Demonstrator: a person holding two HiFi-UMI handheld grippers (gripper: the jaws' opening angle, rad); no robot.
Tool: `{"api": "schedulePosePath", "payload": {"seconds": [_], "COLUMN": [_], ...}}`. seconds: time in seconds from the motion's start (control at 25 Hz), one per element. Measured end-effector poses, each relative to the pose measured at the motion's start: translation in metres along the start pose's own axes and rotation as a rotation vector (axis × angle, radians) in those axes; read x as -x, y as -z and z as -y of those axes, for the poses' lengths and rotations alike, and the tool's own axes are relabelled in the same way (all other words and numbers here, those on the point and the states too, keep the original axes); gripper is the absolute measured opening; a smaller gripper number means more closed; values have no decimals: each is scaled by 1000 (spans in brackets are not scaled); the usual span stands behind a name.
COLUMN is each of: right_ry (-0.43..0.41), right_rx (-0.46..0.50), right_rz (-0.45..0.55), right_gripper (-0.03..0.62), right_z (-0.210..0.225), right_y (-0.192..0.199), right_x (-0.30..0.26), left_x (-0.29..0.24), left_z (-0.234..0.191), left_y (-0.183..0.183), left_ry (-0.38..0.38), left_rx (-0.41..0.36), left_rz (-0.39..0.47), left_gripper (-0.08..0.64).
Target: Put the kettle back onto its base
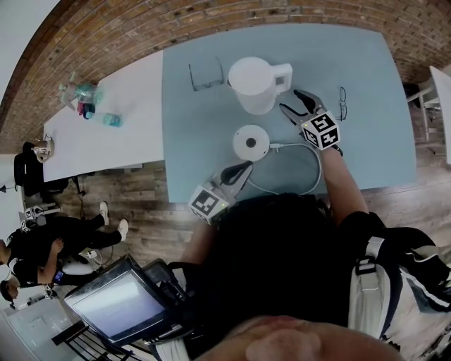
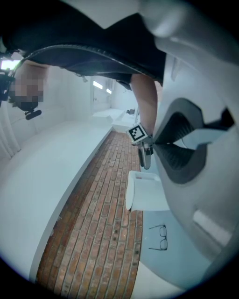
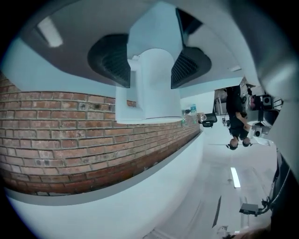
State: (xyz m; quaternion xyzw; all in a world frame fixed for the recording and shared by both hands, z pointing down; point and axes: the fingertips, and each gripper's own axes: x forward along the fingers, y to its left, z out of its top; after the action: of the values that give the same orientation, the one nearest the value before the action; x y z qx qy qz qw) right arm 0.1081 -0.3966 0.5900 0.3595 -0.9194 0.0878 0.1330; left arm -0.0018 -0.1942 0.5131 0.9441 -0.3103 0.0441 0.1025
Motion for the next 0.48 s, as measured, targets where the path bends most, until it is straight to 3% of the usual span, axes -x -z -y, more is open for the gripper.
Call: {"api": "schedulePosePath", "payload": {"seconds": [0.48], "right_ry": [147], "right_rx": [-85], "right_rz": [-50], "right_gripper": [293], "right_z": [49], "right_y": [13], "right_x": [-35], "left_x": [4], "left_z": [-2], "left_y": [6], "left_ry": [0], "left_rx": [3], "left_rz": [-4], "left_gripper": [2]}}
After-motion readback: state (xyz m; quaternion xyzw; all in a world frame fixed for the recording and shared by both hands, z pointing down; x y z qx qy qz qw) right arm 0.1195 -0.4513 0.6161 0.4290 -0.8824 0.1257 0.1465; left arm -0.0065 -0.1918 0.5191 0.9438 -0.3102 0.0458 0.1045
